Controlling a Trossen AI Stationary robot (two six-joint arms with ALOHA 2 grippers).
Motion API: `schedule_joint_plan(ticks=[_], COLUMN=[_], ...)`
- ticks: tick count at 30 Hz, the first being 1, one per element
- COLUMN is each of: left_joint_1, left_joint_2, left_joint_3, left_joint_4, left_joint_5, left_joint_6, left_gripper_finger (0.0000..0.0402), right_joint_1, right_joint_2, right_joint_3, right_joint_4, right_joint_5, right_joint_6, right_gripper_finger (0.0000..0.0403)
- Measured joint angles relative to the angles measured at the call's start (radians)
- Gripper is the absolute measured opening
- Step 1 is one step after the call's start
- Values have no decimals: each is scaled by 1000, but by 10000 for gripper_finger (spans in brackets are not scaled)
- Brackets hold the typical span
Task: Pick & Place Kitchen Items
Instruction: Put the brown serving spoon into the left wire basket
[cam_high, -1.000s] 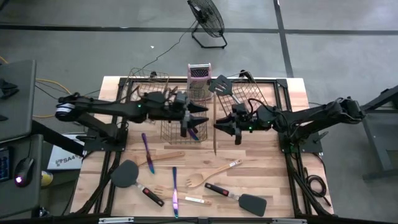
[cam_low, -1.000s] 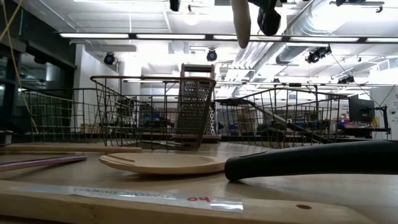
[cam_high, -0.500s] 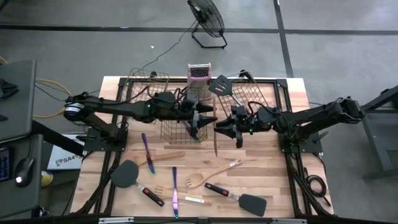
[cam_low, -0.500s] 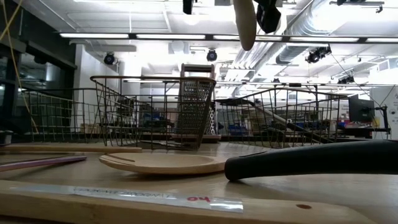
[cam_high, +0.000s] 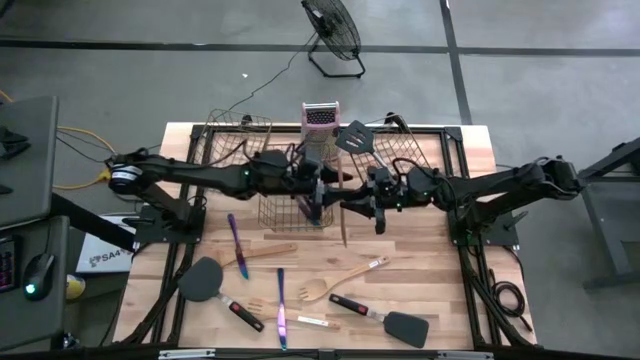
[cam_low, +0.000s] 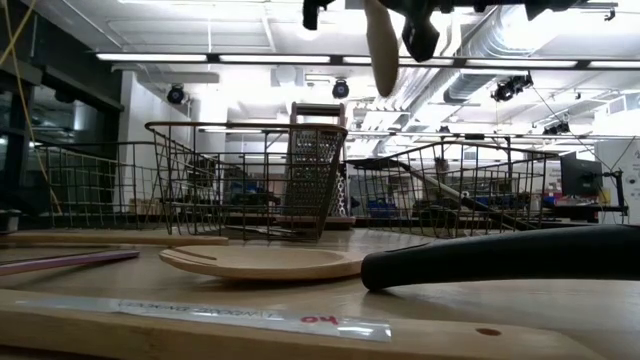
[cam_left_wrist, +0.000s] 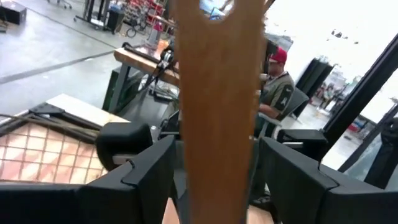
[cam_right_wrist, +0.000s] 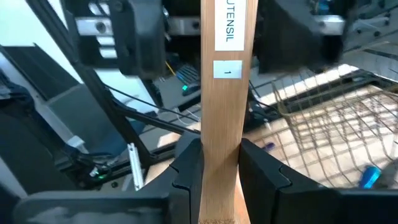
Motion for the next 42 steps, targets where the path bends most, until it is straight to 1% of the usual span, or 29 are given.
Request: schedule_joint_plan(ticks=[3,10,13,17,24,31,33,36,42], left_joint_1=[0,0,0,0,0,0,0,0,0], left_joint_2=[10,6,1,1,1,1,1,1,1], left_joint_3=[0,0,0,0,0,0,0,0,0], left_joint_4=[-7,-5,-6,-12,-13,-20,-21,-24,-43], left_joint_5=[1,2,4,10,23,26,31,35,35], left_joint_6=[-32,-35,-35,-65,-53,-32,-32,-32,-35], left_gripper_finger=[229,229,219,181,88,87,87,86,86], right_joint_1=[-2,-2,-2,-2,-1,-1,-2,-2,-2], right_joint_2=[1,1,0,-4,-4,-4,-4,-4,-7], right_joint_3=[0,0,0,0,0,0,0,1,1], right_joint_4=[-2,-4,-3,-3,-2,-8,-12,-23,-50], right_joint_5=[0,1,2,8,23,23,8,-2,-5], right_joint_6=[0,1,2,2,6,2,2,3,7], right_gripper_finger=[78,78,78,78,78,78,81,99,151])
